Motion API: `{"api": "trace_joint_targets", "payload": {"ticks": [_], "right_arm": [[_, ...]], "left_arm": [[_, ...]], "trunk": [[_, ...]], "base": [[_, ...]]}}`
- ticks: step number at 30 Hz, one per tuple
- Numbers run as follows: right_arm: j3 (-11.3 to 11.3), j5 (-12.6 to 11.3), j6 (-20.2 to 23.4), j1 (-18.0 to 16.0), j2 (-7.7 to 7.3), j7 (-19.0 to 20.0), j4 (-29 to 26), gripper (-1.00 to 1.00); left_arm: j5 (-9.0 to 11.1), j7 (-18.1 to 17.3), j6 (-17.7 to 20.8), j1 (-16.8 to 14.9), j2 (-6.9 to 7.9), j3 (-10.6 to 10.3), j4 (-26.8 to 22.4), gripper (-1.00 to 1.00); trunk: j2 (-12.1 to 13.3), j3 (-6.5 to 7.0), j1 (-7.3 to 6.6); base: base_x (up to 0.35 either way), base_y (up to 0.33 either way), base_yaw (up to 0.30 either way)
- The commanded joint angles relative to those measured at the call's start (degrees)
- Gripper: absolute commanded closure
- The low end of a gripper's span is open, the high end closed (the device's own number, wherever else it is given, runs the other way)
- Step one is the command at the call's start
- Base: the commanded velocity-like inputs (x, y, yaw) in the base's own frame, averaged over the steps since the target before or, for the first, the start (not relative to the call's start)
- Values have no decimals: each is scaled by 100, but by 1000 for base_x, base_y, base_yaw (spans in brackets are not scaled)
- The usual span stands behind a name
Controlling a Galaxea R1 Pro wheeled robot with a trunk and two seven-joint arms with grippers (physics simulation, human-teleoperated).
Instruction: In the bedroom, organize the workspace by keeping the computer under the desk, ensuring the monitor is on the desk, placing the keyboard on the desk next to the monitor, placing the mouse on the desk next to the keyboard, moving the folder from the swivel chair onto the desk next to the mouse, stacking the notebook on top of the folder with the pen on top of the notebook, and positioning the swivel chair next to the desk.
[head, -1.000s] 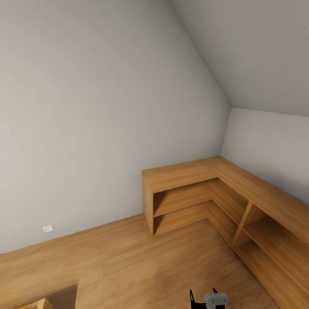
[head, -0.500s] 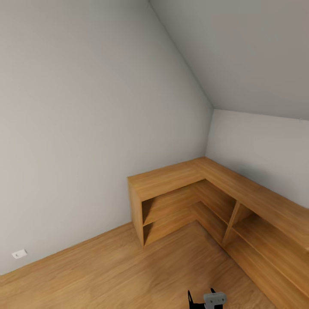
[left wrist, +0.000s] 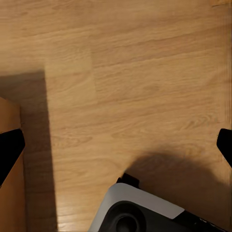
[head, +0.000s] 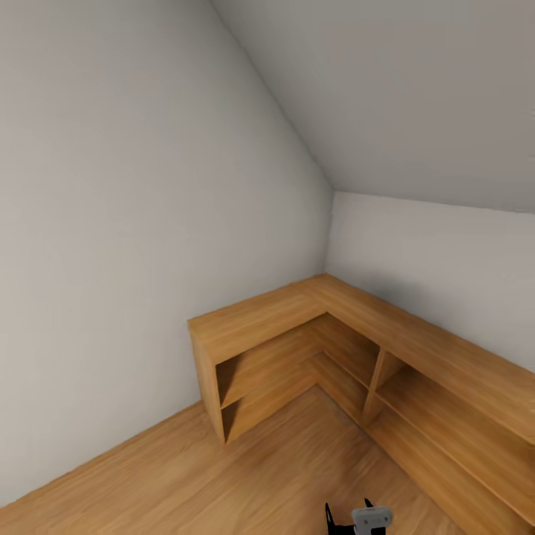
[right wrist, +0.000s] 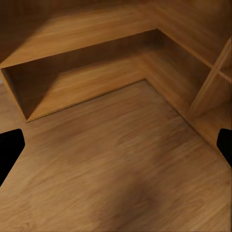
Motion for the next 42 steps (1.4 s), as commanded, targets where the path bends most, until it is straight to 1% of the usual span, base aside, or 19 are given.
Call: {"api": "trace_joint_targets", "payload": {"ticks": [1,18,20,25,27,37,42], "right_arm": [[48,-9,-15,-8,3,-43,11,-100],[48,-9,-15,-8,8,-43,11,-100],[48,-9,-15,-8,11,-43,11,-100],[48,-9,-15,-8,12,-43,11,-100],[48,-9,-15,-8,12,-43,12,-100],[48,-9,-15,-8,12,-43,11,-100],[48,-9,-15,-8,12,-43,11,-100]], "left_arm": [[41,44,-14,2,6,-50,-14,-100],[41,44,-14,3,8,-47,-14,-100],[41,44,-20,1,8,-47,-14,-100],[48,44,-252,3,8,-45,-14,-100],[49,44,-284,3,8,-45,-14,-100],[47,44,-318,2,8,-39,-14,-100],[42,44,-328,2,8,-46,-14,-100]], "trunk": [[-10,-6,7],[-10,65,7],[-10,73,7],[-10,94,7],[-10,102,7],[-10,144,7],[-10,165,7]], "base": [[331,0,-268],[321,0,-268],[111,0,-268],[29,0,-268],[5,0,-268],[2,0,-268],[181,64,-269]]}}
